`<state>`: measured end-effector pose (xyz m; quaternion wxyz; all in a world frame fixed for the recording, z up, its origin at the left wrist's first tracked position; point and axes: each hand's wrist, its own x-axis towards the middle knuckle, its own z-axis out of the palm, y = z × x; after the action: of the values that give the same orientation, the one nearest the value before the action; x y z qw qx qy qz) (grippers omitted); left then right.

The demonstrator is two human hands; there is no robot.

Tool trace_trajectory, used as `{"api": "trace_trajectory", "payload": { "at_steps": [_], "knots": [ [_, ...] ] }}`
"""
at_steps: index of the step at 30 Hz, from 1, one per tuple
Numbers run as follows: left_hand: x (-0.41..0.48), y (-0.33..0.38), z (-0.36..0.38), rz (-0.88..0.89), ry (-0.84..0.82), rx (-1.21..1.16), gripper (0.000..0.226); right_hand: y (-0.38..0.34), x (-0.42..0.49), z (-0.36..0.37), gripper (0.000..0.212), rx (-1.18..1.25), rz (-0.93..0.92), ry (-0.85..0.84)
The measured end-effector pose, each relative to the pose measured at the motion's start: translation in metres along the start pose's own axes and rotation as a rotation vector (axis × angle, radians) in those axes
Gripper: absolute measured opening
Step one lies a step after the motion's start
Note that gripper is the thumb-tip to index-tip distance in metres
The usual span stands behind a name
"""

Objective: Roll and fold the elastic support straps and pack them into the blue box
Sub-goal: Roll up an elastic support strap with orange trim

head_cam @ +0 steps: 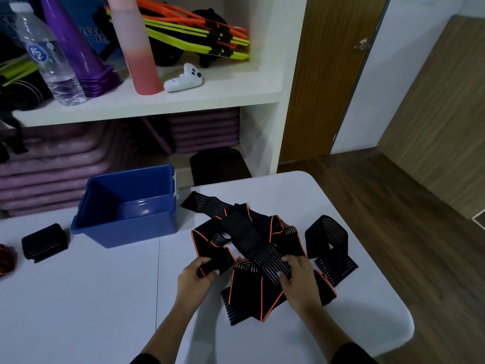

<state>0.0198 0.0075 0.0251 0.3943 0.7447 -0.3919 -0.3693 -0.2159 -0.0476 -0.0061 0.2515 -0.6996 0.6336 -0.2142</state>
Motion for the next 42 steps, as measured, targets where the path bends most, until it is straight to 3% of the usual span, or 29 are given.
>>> {"api": "trace_trajectory", "payload": {
  "at_steps": [3,7,16,30,35,39,42],
  "knots": [
    [-0.001,0.003,0.005,-0.004,-0.01,-0.029,0.014,0.01,0.009,0.0,0.055,-0.208,0.083,-0.104],
    [-0.002,0.004,0.009,-0.016,-0.01,-0.046,0.013,0.013,0.013,0.004,0.056,-0.113,0.155,-0.231],
    [-0.005,-0.001,0.008,-0.032,0.012,-0.057,0.014,0.006,0.013,-0.023,0.04,0.434,0.192,-0.18],
    [-0.005,0.019,0.007,0.008,0.027,-0.112,0.014,-0.012,0.034,-0.052,0.018,0.469,-0.057,-0.136],
    [-0.007,0.021,0.006,0.008,0.03,-0.111,0.015,-0.002,0.035,-0.044,0.017,0.652,0.07,-0.214],
    [-0.006,0.022,0.004,0.008,0.028,-0.101,0.015,-0.001,0.033,-0.044,0.022,0.797,0.183,-0.166],
    [-0.004,0.023,0.004,0.011,0.02,-0.089,0.015,-0.003,0.033,-0.046,0.008,0.856,0.233,-0.117]
  ]
}}
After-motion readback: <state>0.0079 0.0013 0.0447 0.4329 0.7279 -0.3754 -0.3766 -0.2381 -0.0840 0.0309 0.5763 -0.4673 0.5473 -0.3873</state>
